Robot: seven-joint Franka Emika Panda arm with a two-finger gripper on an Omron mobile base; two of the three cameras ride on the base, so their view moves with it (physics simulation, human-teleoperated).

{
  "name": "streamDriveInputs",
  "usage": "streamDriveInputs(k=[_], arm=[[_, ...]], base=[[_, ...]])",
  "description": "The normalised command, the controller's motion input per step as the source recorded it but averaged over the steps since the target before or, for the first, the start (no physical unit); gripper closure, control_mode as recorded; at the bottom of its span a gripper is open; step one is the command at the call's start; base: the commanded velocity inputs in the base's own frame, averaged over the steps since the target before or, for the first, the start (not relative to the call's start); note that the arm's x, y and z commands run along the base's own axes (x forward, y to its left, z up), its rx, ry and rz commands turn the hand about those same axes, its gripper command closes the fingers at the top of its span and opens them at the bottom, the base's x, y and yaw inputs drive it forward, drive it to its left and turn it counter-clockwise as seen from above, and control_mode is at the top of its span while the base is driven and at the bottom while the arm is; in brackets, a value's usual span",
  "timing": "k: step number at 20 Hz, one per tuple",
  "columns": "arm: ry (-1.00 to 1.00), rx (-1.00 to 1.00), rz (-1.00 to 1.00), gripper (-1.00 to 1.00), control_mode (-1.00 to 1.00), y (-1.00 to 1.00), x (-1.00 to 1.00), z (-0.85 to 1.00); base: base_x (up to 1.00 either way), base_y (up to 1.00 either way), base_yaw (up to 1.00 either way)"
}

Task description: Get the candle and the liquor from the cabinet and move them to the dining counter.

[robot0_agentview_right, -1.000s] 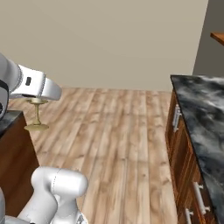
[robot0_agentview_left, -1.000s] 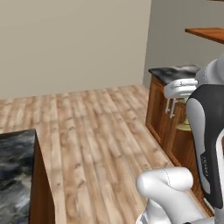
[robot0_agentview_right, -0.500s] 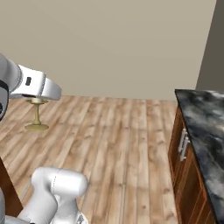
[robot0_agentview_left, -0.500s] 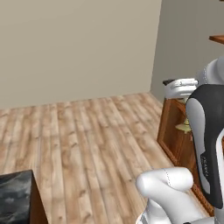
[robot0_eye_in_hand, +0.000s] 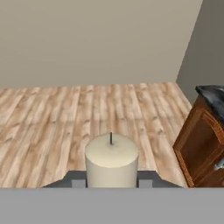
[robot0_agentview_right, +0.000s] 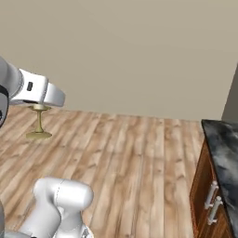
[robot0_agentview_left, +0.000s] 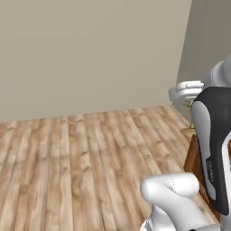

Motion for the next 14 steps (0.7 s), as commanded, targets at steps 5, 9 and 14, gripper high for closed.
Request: streamDriveInputs(k=[5, 9, 14], arm=[[0.0, 0.0, 0.0, 1.0, 1.0, 0.0, 0.0, 0.0], [0.0, 0.0, 0.0, 1.0, 1.0, 0.0, 0.0, 0.0], [0.0, 0.0, 0.0, 1.0, 1.0, 0.0, 0.0, 0.0]], base=[[1.0, 0.0, 0.47], [1.0, 0.0, 0.72], [0.87, 0.0, 0.86]])
